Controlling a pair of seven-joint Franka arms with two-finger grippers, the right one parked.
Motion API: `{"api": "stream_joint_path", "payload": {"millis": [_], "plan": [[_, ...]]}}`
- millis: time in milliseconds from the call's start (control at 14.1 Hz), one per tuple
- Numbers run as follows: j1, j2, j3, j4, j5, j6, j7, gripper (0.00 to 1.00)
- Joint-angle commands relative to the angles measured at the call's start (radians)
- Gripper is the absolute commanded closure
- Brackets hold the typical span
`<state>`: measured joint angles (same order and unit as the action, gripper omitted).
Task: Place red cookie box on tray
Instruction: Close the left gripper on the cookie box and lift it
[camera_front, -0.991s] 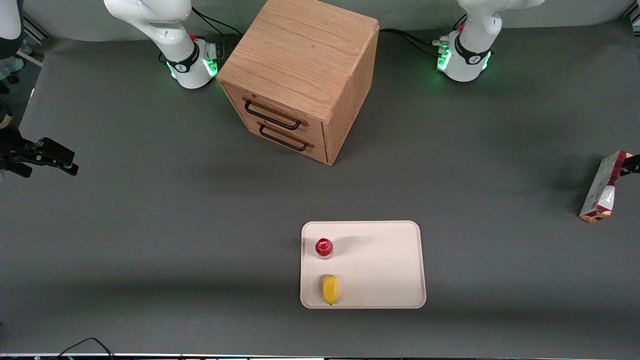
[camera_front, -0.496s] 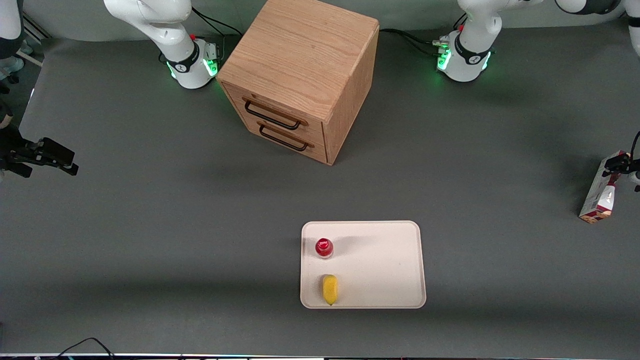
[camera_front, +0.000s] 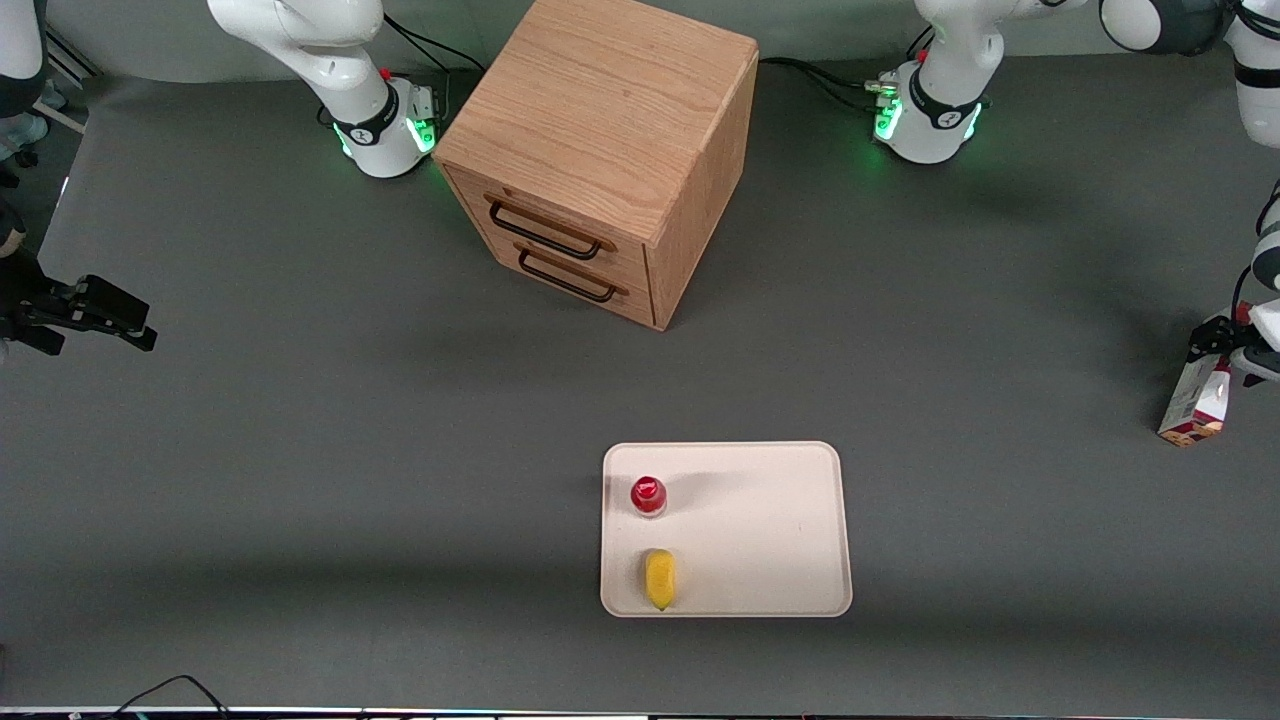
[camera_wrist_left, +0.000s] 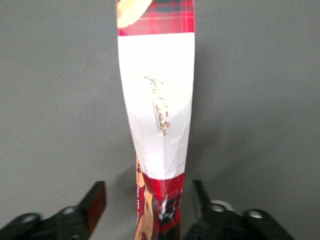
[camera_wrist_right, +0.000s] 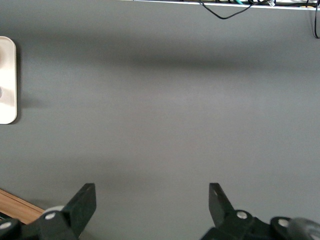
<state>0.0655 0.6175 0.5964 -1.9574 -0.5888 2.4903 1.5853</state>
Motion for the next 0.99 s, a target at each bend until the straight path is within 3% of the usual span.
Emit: {"api": "stream_joint_path", "payload": {"millis": [0, 425, 637, 779, 920], "plan": [[-0.021, 0.001, 0.013, -0.012, -0.028, 0.022, 0.038, 0.97], [-0.061, -0.031, 0.02, 0.0, -0.026, 0.027, 0.03, 1.0], [-0.136, -0.085, 0.043, 0.015, 0.004, -0.016, -0.107, 1.0], [-0.193, -0.119, 0.055, 0.067, 0.1, -0.089, -0.314, 1.0], [-0.228, -0.151, 0.051, 0.176, 0.269, -0.233, -0.591, 1.0]]}}
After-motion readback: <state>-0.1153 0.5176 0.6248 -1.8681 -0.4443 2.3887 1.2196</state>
